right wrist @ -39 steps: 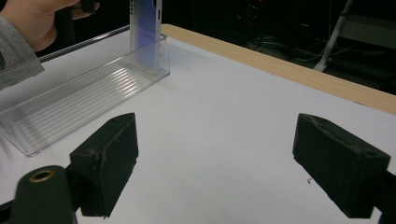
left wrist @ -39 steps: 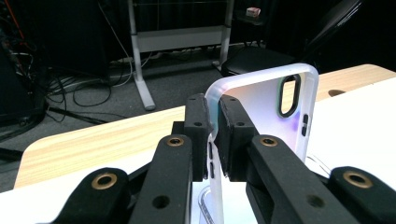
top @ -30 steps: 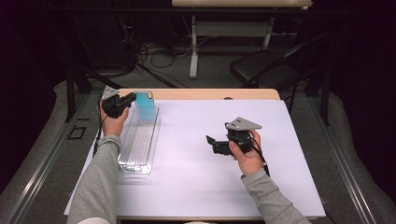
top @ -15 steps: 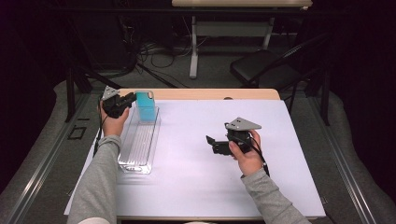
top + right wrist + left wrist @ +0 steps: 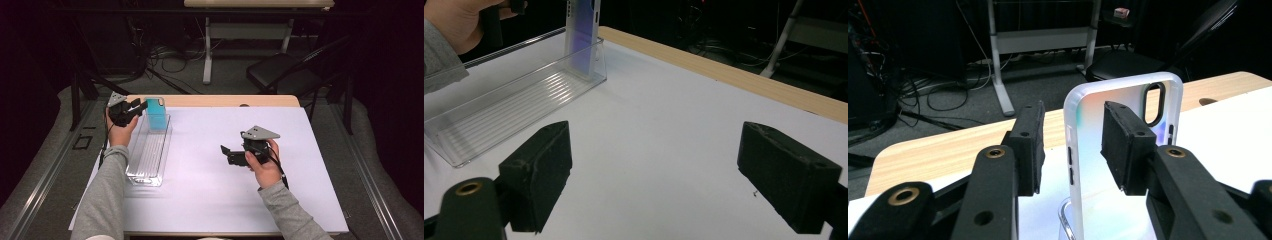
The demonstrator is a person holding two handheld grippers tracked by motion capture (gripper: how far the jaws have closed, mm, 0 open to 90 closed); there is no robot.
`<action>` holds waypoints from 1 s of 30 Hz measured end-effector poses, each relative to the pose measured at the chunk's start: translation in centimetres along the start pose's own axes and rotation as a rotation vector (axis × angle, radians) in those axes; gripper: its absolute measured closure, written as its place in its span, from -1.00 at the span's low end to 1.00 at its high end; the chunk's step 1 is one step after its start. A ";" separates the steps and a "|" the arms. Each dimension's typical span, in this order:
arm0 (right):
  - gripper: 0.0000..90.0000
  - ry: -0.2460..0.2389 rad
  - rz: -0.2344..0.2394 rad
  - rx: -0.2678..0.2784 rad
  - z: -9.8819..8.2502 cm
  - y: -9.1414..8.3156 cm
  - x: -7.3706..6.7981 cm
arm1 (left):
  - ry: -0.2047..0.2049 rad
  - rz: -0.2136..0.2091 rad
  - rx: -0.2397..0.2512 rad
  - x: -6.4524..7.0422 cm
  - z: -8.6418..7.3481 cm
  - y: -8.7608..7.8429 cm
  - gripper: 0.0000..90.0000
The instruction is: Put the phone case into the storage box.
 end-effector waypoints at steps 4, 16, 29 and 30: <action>-0.69 -0.003 0.001 0.001 0.0 0.0 0.0 | -0.017 0.000 -0.002 0.1 0.3 -0.3 0.23; -0.69 -0.003 0.005 -0.002 0.0 0.0 0.0 | 0.009 0.050 -0.011 0.4 1.6 -2.2 0.04; -0.69 -0.006 0.005 -0.001 0.0 0.0 -0.1 | -0.013 0.037 -0.008 1.2 3.0 -4.4 -0.09; -0.69 -0.005 0.005 -0.002 0.0 0.0 -0.1 | -0.007 0.034 -0.014 1.4 3.1 -4.6 -0.09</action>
Point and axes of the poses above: each handheld gripper's, and its own axes: y roughly forward along the jaws, z roughly out of its top, x roughly to its right, the point moved 3 cm from there along y, roughly forward along the jaws, and after that the axes turned 10 degrees about y, right-handed, at the moved point
